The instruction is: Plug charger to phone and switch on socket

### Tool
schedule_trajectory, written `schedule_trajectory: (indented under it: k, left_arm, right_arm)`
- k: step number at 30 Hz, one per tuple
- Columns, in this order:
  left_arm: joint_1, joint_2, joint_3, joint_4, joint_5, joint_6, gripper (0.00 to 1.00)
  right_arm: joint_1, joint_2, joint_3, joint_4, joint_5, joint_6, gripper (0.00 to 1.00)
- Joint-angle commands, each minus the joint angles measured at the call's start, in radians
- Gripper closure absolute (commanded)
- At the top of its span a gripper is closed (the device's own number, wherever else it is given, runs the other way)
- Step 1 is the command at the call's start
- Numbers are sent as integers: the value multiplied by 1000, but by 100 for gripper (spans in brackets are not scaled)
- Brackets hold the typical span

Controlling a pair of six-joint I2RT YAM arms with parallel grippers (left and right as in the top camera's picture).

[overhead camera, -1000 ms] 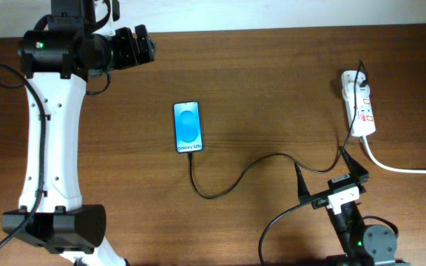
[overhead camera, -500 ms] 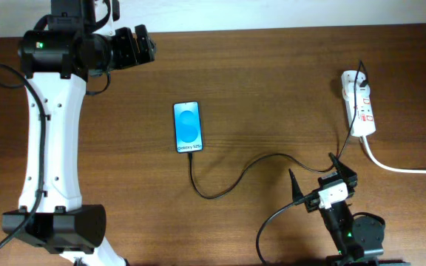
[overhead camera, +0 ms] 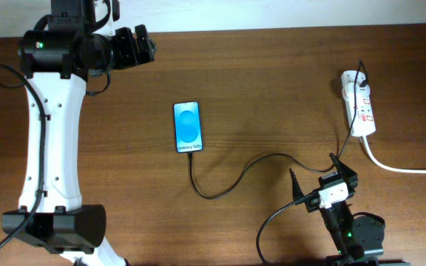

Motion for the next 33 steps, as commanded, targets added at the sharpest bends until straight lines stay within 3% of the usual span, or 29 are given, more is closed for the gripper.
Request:
schedule_trajectory:
  k: [1, 9, 16, 28, 33]
  left_arm:
    - [3, 3, 5, 2, -7, 5, 1]
    - [3, 3, 5, -11, -60, 12, 1]
    - [0, -110, -74, 81, -58, 351, 0]
    - [42, -762, -1256, 1106, -3, 425, 1]
    - [42, -1017, -1647, 1389, -28, 511, 1]
  right_arm:
    - [-7, -11, -7, -5, 12, -5, 2]
    - [-7, -11, -7, -5, 12, -5, 1]
    - [-7, -11, -7, -5, 12, -6, 2]
    - [-7, -11, -7, -6, 12, -6, 2]
    - [-7, -11, -7, -5, 12, -5, 2]
